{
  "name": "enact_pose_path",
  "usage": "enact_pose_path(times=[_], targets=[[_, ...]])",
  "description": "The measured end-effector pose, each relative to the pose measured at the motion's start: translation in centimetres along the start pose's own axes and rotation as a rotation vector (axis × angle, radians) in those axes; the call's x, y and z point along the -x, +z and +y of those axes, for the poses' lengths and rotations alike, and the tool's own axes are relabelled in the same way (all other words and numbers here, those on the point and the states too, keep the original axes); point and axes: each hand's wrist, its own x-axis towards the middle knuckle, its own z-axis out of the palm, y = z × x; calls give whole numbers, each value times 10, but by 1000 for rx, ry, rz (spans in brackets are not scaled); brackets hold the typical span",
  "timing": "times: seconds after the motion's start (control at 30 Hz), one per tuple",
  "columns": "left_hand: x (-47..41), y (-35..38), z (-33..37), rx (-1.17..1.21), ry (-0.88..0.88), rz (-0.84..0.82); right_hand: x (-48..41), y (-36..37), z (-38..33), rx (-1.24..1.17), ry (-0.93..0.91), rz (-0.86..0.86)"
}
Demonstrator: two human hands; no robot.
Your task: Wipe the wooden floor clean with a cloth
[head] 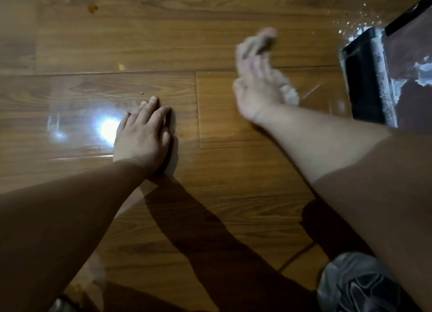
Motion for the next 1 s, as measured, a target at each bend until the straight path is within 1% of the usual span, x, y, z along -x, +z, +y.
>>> enact_pose_path(times=[0.03, 0.07, 0.1, 0.13, 0.17, 0.2, 0.23, 0.27, 0.33, 0.37, 0.4, 0.43, 0.47, 0.5, 0.53, 0.6, 0.63, 0.67, 0.7, 0.73, 0.77, 0.8, 0.83, 0.87, 0.93, 1.0], targets=[[0, 0, -1, 21, -1, 14, 18, 12, -19, 26, -223, -77], [1, -2, -4, 33, -12, 48, 40, 22, -27, 44, -403, -139], [0, -6, -11, 42, -43, 86, 53, 28, -27, 50, -518, -159], [1, -8, -14, 57, -74, 107, 60, 24, -11, 58, -547, -152], [0, -9, -17, 65, -95, 113, 57, 16, 10, 90, -506, -126], [2, -9, -26, 64, -115, 107, 50, 12, 26, 119, -410, -85], [0, -9, -26, 62, -105, 107, 39, 0, 51, 128, -242, -33], [-2, -9, -26, 56, -95, 110, 29, -13, 71, 103, -36, -1], [-5, -12, -25, 45, -138, 129, 6, -33, 83, 46, 334, -34], [-8, -11, -22, 35, -158, 132, -2, -35, 75, 35, 438, -55], [-8, -17, -23, 26, -180, 135, -6, -34, 52, 61, 435, -75], [-9, -16, -21, 13, -175, 122, -6, -27, 29, 100, 346, -93], [-10, -14, -21, 4, -170, 103, 0, -15, 3, 123, 183, -106], [-10, -20, -26, -5, -169, 100, 8, -4, -32, 100, -30, -125], [-11, -20, -27, -8, -164, 85, 22, 9, -57, 66, -210, -189], [-12, -23, -31, 20, -174, 118, 53, 26, -101, -51, -486, -373], [-14, -23, -30, 78, -198, 161, 62, 27, -110, -121, -548, -433], [-17, -23, -28, 163, -247, 220, 67, 23, -110, -192, -572, -430], [-17, -21, -28, 254, -297, 299, 70, 21, -106, -249, -567, -355], [-18, -19, -23, 345, -350, 380, 69, 15, -95, -282, -525, -232], [-21, -16, -14, 397, -379, 417, 64, 8, -80, -306, -451, -97], [-17, -8, -3, 380, -374, 367, 62, 7, -61, -314, -319, 20], [-16, 0, 12, 298, -328, 280, 56, 1, -38, -304, -167, 120], [-12, 12, 28, 197, -251, 172, 53, -2, -15, -277, -15, 178], [-1, 28, 56, 45, -54, 9, 48, -3, 16, -222, 202, 195], [-2, 36, 61, -51, 195, -77, 43, -1, 28, -158, 261, 173]])
